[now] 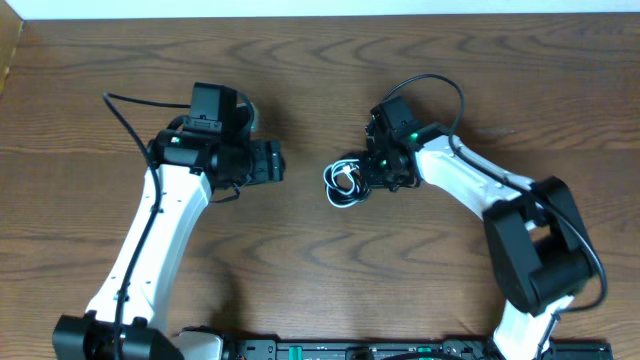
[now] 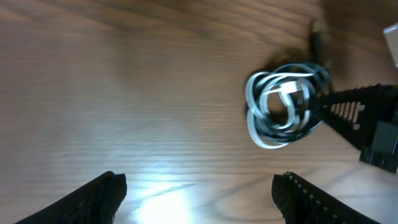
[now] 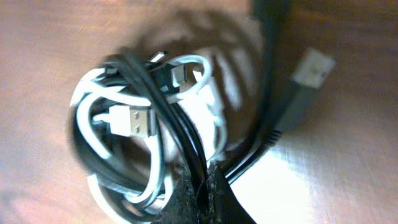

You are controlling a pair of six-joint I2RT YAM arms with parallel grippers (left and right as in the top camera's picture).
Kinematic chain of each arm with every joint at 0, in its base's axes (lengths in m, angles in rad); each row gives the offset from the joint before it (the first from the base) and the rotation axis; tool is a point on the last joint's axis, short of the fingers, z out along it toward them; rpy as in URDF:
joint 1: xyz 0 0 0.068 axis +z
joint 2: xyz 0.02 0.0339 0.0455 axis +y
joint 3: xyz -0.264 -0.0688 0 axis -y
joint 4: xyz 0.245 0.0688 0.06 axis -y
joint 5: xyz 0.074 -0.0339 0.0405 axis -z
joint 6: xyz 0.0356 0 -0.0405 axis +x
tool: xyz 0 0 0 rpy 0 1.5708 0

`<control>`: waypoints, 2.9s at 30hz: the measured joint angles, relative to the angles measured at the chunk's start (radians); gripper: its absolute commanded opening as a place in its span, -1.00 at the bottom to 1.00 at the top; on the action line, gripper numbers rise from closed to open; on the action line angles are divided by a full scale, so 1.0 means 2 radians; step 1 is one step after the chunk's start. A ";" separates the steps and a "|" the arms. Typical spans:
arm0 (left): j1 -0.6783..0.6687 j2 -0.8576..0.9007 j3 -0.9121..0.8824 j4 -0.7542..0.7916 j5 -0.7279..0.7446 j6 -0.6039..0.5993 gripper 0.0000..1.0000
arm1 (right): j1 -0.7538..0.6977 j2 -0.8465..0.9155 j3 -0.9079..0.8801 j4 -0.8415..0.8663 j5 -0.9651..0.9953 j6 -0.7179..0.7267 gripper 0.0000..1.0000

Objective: Untangle cables
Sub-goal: 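Grasp the cable bundle with both grippers from opposite sides, then pull the grippers apart to stretch the cables between them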

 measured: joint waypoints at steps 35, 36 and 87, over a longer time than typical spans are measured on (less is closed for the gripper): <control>-0.146 0.227 -0.003 0.155 0.058 -0.193 0.20 | 0.002 -0.064 0.000 -0.064 0.006 0.010 -0.98; -0.148 0.231 -0.003 0.155 0.057 -0.193 0.20 | 0.002 -0.064 0.000 -0.064 0.006 0.010 -0.98; -0.054 0.003 -0.003 0.048 0.127 -0.099 -0.85 | -0.057 -0.064 0.000 -0.142 -0.059 -0.144 0.54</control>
